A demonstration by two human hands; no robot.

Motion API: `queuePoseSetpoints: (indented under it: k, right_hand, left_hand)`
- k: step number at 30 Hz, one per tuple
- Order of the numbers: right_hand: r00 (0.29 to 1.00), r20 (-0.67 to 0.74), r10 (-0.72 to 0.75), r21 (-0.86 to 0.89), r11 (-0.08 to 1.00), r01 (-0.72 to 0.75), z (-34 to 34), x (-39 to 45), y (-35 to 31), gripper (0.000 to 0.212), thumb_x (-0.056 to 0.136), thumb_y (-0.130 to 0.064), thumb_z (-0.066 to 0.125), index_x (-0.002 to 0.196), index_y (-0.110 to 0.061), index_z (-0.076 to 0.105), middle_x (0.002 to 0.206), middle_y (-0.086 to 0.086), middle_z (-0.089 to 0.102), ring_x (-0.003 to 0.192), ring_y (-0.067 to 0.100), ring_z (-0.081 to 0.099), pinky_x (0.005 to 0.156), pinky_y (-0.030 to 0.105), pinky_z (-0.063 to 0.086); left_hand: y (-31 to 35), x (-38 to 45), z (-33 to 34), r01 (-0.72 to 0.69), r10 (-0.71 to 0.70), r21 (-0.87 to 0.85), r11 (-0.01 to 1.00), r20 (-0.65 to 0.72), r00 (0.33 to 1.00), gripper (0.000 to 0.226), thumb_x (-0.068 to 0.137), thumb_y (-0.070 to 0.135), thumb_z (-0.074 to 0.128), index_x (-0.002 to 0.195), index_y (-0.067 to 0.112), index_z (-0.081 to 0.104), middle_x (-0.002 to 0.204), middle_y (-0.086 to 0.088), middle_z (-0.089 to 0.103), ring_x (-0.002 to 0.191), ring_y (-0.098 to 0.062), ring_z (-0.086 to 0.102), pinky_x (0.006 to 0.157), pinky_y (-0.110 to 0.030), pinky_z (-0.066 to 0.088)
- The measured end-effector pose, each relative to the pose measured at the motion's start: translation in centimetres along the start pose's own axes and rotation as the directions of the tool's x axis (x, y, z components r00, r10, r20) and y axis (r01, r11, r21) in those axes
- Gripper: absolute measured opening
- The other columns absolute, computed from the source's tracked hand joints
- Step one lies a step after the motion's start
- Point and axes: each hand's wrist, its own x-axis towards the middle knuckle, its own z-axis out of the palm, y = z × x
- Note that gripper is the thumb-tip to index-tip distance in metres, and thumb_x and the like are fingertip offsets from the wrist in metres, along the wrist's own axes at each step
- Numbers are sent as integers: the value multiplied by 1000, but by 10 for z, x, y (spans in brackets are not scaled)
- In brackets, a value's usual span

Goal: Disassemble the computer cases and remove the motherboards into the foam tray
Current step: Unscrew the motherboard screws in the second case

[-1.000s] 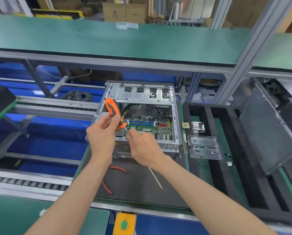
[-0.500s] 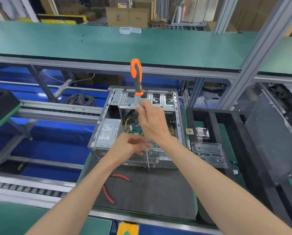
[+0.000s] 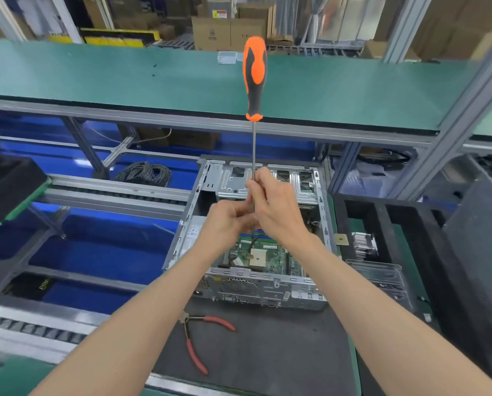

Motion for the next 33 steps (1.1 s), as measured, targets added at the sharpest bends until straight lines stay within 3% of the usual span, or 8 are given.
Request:
queuePoseSetpoints:
  k: [4,7,10,15,20,25,29,33]
  right_hand:
    - [1000,19,17,-15,1000,-17,5,25,2,17,104,-16,43,91,-8,49,74,4,65,64,25,59,64,49,48]
    - [1000,5,-5,-15,1000,5,10,43,2,16,104,-14,43,93,-6,50,74,2,64,65,27,60,66,51,50]
    - [1000,2,-31,-61,998,31,15,61,5,14,103,-12,42,94,-6,50,76,4,65,66,28,63,66,50,51]
    - [1000,-11,-29,-82,996,28,26,87,16,12,103,-11,41,92,-14,45,76,3,66,66,27,64,68,49,53]
    - [999,13,-32,-81,996,33,34,106,31,12,103,-10,39,94,-11,46,76,0,64,67,29,64,66,51,54]
    - [999,48,-7,-102,995,12,39,118,45,11,102,-6,41,95,-5,49,80,4,67,69,31,64,65,51,53]
    - [996,93,-14,-115,993,25,43,120,51,13,103,-10,40,94,-6,49,80,5,68,67,31,64,67,51,53]
    - [983,183,-18,-172,984,50,48,118,59,12,100,-7,46,97,-1,55,83,14,69,72,36,65,71,51,53]
  left_hand:
    - [-5,28,-17,-2,0,102,995,21,1000,13,86,24,74,86,13,79,68,-14,69,62,-30,61,65,-39,53]
    - [-9,47,-31,-1,1,132,991,2,1000,9,86,15,76,85,8,80,55,1,61,48,-5,47,53,-22,40]
    - [-12,66,-43,-1,4,164,986,-16,1000,7,84,14,78,91,13,81,59,14,66,53,3,55,58,-8,43]
    - [-42,81,-53,35,2,338,941,-110,994,24,88,8,74,112,9,74,103,-4,75,92,-10,67,96,-24,51]
    - [-80,89,-47,153,-69,711,686,-146,987,31,96,22,63,124,34,67,129,5,52,122,-20,43,103,-38,30]
    - [-93,91,-41,113,-5,763,636,-142,990,38,95,29,62,128,47,60,130,9,40,119,-16,31,99,-37,22]
    - [-91,101,-41,131,-33,715,687,-149,988,35,93,33,62,126,46,62,123,15,50,119,-15,36,92,-31,17]
    - [-76,111,-44,72,-21,401,913,-132,991,29,93,34,66,122,39,66,108,26,67,107,-3,52,96,-37,34]
